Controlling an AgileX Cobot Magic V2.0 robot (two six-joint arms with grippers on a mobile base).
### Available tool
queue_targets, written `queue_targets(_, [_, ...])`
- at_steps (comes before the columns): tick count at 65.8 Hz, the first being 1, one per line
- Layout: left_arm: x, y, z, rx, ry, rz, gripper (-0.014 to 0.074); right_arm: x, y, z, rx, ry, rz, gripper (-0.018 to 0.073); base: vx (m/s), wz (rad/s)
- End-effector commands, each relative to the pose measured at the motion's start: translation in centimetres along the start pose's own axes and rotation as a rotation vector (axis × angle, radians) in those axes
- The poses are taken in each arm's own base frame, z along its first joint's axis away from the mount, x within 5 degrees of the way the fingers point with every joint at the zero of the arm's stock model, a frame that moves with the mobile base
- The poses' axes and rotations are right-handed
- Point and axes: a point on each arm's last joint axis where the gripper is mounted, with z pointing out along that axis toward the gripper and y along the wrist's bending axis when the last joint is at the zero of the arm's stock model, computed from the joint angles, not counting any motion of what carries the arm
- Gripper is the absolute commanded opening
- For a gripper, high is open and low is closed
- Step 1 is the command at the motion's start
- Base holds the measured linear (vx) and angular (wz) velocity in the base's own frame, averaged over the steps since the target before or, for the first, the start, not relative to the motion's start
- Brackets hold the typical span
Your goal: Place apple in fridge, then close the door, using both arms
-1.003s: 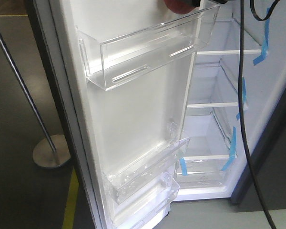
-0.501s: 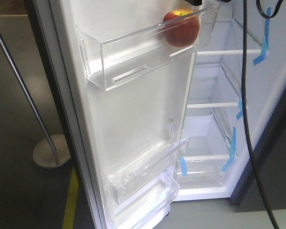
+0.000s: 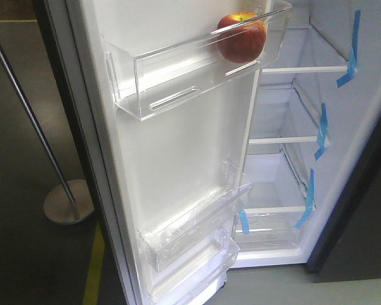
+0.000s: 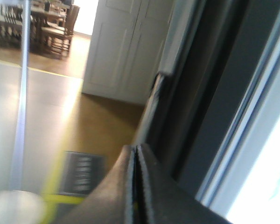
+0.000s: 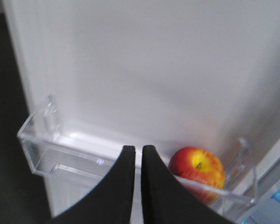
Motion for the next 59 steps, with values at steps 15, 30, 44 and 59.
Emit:
queue_targets(15, [-1.6,0.0,-0.2,0.054,-0.185,-0.523,-0.0006,2.9,5.0,-3.8,-0.029,0.032,0.076,-0.0003,0.00,0.00])
queue_targets(30, [-2.9,0.1,-0.5,0.121,-0.316,-0.768,-0.0006,10.5,8.7,-4.8,0.069,0.024,0.165,-0.0003,0.00,0.00])
queue_targets(44, [-7.5,-2.4,-1.8,0.249,-0.411,-0.682,-0.0006,16.0,12.5,-6.2,0.067,0.042,0.211,-0.0003,0.00,0.00])
queue_targets(59, [-15.2,-6.5,-0.3,0.280,-0.423,-0.519,-0.0006,18.2,14.8,-7.4,0.044,0.047,0.195,-0.0003,0.00,0.00])
